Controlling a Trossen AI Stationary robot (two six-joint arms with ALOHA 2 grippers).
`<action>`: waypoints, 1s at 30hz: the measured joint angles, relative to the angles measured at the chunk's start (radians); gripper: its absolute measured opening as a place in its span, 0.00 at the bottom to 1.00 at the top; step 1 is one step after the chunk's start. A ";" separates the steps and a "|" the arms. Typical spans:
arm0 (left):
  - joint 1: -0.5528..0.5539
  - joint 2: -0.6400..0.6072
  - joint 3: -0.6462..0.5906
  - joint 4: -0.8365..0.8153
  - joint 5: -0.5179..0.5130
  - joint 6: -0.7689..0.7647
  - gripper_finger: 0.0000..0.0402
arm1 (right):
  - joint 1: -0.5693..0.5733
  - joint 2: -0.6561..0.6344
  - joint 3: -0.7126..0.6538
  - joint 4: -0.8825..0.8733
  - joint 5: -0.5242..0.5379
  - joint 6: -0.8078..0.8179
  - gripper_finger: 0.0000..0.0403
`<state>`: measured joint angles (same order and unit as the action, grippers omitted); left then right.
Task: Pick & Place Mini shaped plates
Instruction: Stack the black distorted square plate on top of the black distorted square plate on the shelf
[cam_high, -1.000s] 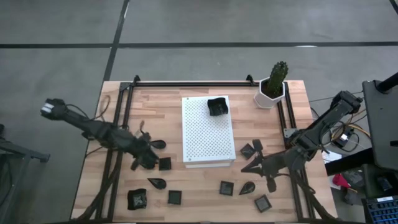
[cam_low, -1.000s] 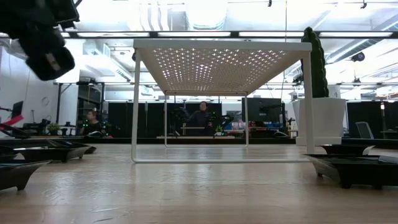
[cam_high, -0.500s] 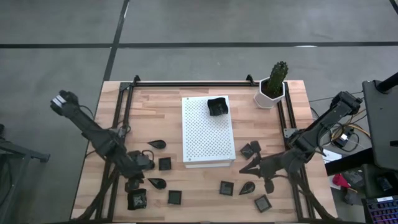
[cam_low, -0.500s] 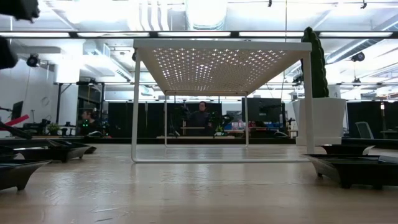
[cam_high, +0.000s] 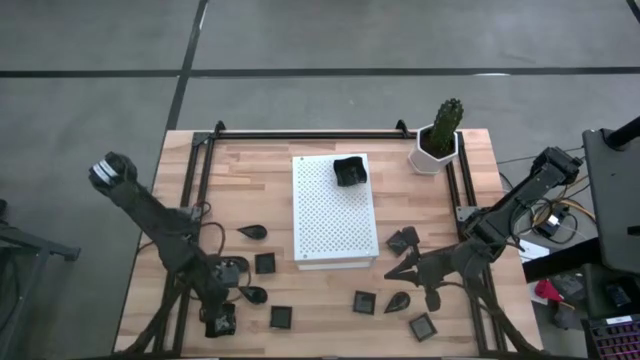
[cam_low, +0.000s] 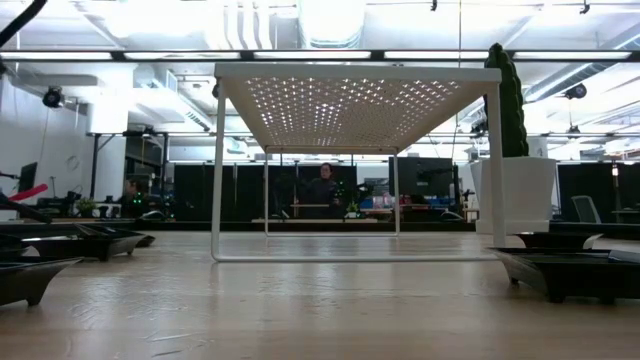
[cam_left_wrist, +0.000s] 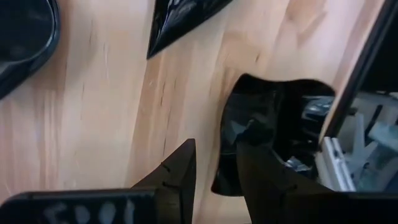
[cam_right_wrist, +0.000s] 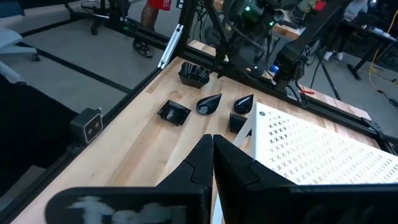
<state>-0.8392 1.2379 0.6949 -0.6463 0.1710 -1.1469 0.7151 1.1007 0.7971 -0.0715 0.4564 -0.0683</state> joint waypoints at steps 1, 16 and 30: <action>-0.005 0.009 0.000 0.002 -0.003 0.000 0.27 | 0.000 0.000 0.000 0.000 0.000 -0.006 0.02; -0.013 0.110 0.000 0.083 -0.008 0.006 0.27 | 0.000 0.000 0.000 0.011 0.000 -0.014 0.02; -0.013 0.121 0.000 0.086 -0.008 0.022 0.02 | 0.000 0.000 0.000 0.012 0.005 -0.022 0.02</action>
<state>-0.8520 1.3590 0.6949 -0.5602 0.1627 -1.1245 0.7147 1.1004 0.7975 -0.0600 0.4613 -0.0898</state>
